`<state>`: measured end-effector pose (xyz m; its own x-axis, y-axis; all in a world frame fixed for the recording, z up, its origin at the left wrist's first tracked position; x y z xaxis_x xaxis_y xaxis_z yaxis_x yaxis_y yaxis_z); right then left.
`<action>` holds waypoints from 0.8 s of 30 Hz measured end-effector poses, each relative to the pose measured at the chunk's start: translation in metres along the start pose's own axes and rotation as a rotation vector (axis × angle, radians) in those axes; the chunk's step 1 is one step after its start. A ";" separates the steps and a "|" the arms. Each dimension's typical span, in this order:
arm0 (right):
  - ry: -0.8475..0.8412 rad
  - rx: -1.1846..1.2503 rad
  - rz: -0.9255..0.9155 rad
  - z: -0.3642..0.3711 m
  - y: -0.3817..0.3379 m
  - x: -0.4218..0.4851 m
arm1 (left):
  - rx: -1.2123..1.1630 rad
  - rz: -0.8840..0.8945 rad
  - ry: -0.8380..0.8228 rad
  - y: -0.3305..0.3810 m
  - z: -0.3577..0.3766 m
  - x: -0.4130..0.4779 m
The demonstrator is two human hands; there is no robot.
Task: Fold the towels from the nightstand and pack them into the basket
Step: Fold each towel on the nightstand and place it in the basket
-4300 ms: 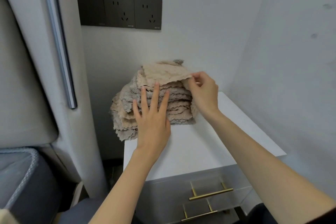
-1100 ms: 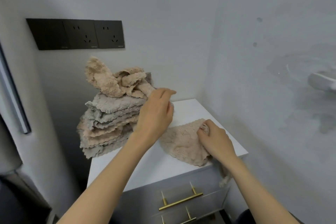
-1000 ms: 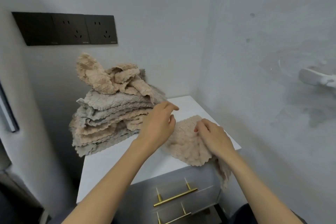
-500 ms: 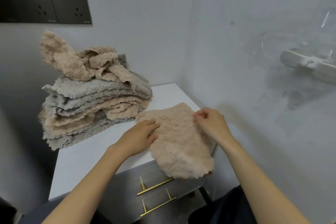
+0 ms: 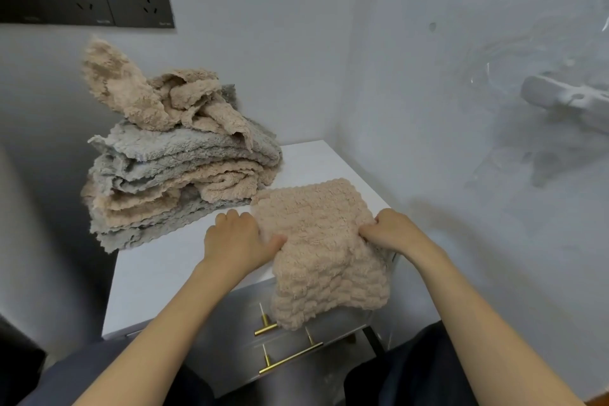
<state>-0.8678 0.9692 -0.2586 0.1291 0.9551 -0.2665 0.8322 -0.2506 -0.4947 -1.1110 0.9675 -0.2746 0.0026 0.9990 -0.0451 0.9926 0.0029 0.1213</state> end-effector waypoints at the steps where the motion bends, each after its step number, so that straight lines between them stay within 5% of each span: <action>1: -0.006 0.036 -0.026 0.000 -0.003 -0.001 | -0.057 0.028 -0.013 0.000 0.000 0.001; 6: -0.014 0.526 -0.110 -0.005 -0.012 -0.004 | -0.563 0.108 -0.081 0.001 -0.005 0.004; 10: -0.142 0.781 0.000 -0.008 -0.012 -0.005 | -1.069 0.136 -0.068 -0.002 -0.019 0.005; 15: -0.410 1.011 0.047 -0.008 -0.013 -0.008 | -1.135 0.001 0.036 -0.018 -0.025 0.013; 19: -0.642 1.421 0.090 -0.015 -0.011 -0.013 | -1.221 -0.020 0.123 -0.032 -0.030 0.015; 24: -0.649 1.429 0.118 -0.011 -0.009 -0.014 | -1.201 -0.007 0.340 -0.046 -0.034 0.014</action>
<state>-0.8711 0.9599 -0.2410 -0.4030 0.7861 -0.4686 -0.3920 -0.6110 -0.6878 -1.1609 0.9826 -0.2468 -0.2117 0.9592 0.1873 0.2535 -0.1312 0.9584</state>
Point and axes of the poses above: each hand's wrist, its own x-axis towards the middle knuckle, its own z-axis out of the palm, y = z × x, the point moved 1 cm from there along x, towards the middle knuckle, and after that the axes turned 4 degrees about -y, right-handed, at the moved point
